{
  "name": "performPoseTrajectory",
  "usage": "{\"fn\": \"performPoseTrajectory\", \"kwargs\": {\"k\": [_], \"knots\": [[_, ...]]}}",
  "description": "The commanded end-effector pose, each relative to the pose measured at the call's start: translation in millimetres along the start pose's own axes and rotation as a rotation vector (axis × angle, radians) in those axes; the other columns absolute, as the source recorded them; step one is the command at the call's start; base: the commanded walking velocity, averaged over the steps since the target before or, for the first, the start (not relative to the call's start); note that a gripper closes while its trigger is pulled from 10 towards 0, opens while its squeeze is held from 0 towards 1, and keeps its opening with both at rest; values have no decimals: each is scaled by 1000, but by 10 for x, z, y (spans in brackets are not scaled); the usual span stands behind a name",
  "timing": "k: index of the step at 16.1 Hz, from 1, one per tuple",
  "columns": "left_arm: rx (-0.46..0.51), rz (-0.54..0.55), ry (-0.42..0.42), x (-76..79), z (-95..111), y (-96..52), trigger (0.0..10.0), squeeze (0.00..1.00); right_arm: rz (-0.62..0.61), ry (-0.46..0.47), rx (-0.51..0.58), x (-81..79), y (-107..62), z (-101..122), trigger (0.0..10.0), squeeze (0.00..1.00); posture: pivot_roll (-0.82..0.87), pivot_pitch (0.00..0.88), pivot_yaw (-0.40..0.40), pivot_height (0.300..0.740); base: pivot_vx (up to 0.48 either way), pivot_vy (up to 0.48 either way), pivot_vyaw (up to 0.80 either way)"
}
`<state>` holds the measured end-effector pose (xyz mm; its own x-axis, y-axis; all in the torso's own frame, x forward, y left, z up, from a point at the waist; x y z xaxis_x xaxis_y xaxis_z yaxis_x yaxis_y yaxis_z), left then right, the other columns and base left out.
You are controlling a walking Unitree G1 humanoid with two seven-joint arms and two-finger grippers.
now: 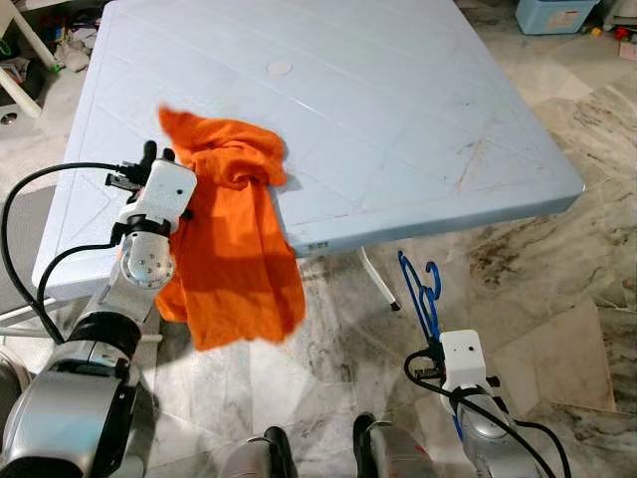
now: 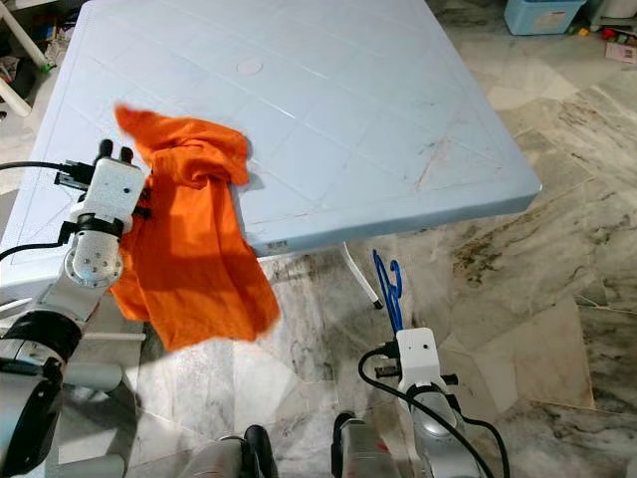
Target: Hang hanger
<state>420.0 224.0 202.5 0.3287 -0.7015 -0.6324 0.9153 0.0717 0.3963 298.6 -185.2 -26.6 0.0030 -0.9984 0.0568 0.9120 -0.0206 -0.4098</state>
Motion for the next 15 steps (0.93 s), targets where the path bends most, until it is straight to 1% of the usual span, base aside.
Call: {"fn": "performPoseTrajectory", "kwargs": {"k": [1, 4, 5, 6, 7, 8, 9, 10, 11, 12, 13, 14, 15], "knots": [[-30, 23, -9, -36, -75, -44, 10000, 1000, 4, 5, -35, -18, -38, -119, 10000, 0, -196, 263, 56, 740, 0, 0, 0], [-41, 17, -23, 39, -97, -136, 10000, 1000, 2, 9, -33, -20, -23, -106, 10000, 0, -194, 264, 60, 740, 0, 0, 0], [-42, 37, -14, 10, -95, -140, 10000, 541, 0, 12, -32, -20, -26, -106, 10000, 0, -192, 266, 62, 740, 0, 0, 0], [-31, 58, -13, -32, -73, -132, 10000, 0, -1, 13, -32, -19, -26, -109, 10000, 0, -192, 266, 62, 740, 0, 0, 0], [-24, 78, -12, -76, -56, -122, 10000, 0, 1, 12, -33, -20, -27, -112, 10000, 0, -192, 265, 62, 740, 0, 0, 0], [-4, 118, -19, -183, 3, -89, 10000, 0, 2, 11, -33, -14, -29, -116, 10000, 0, -191, 264, 62, 740, 0, 0, 0], [-2, 124, -24, -203, 15, -83, 10000, 0, 2, 10, -33, -13, -28, -116, 10000, 0, -191, 264, 62, 740, 0, 0, 0], [1, 137, -67, -244, 53, -76, 10000, 263, 1, 10, -33, -6, -26, -117, 10000, 0, -191, 265, 61, 740, 0, 0, 0], [33, 121, -142, -230, 157, -108, 10000, 1000, 2, 9, -31, -6, -18, -104, 10000, 0, -189, 264, 60, 740, 0, 0, 0], [37, 110, -219, -174, 236, -180, 10000, 1000, 3, 7, -30, -5, -12, -94, 10000, 0, -183, 262, 59, 740, 0, 0, 0], [24, 100, -248, -122, 251, -223, 10000, 1000, 5, 6, -31, -5, -10, -95, 10000, 0, -179, 262, 59, 740, 0, 0, 0], [21, 79, -286, -38, 293, -291, 10000, 1000, 9, 7, -33, -12, -7, -98, 10000, 0, -175, 260, 59, 740, 0, 0, 0], [22, 63, -352, 49, 375, -382, 10000, 1000, 12, 6, -36, -19, -2, -105, 10000, 0, -171, 259, 58, 740, 0, 0, 0]]}}
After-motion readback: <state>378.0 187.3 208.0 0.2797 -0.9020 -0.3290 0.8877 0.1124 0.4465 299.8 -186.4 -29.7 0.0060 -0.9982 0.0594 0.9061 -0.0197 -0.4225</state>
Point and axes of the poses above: a point about 5 cm out from each wrist's last joint towards the gripper, its own y axis pointing out of the wrist towards the gripper, its own z axis along the axis of the wrist's last joint, x = y × z, the point moved 5 cm from there along y, pointing out of the wrist towards the gripper, and after that the axes turned 7 degrees about y, right-handed, at the moved point
